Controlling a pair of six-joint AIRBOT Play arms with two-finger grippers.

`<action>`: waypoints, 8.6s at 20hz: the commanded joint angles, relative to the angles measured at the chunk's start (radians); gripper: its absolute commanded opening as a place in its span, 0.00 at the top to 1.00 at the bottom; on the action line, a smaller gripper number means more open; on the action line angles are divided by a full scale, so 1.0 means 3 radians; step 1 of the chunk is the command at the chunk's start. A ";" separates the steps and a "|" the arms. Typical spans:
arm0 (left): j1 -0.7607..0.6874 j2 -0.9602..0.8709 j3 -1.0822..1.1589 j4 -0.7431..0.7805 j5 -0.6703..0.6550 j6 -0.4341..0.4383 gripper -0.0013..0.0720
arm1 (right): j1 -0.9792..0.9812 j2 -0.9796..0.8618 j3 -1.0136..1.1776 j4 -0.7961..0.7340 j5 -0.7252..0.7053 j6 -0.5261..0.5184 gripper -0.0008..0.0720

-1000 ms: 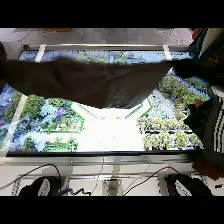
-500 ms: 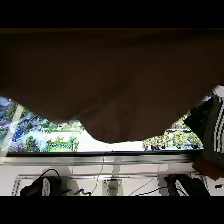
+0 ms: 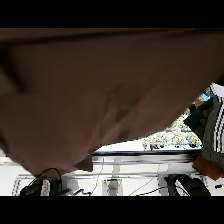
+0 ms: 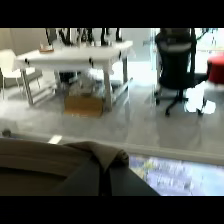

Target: Fold the clothes and pants, and hang the long-sleeved shirts on hangers.

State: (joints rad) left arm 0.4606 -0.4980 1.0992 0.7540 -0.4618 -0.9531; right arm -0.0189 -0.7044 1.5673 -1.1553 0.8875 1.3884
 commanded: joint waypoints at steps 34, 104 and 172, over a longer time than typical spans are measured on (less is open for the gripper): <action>-0.1129 -0.3700 0.1043 0.2684 -0.2583 -0.1214 0.02 | -0.0071 -0.3487 0.0182 -0.0456 0.0385 0.0186 0.18; -0.0703 -0.2201 -0.2411 0.0097 -0.1593 -0.0243 0.94 | -0.0374 -0.3463 -0.1160 0.0882 0.0858 -0.0408 0.97; -0.0799 -0.4027 0.0380 -0.0126 -0.0893 -0.0374 0.95 | 0.0331 -0.2734 -0.1602 0.0956 -0.1152 -0.0267 0.27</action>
State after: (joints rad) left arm 0.2401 -1.7222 1.1740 0.7193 -0.7536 -1.0760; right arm 0.0570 -1.5356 1.0584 -0.8688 0.5072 1.3937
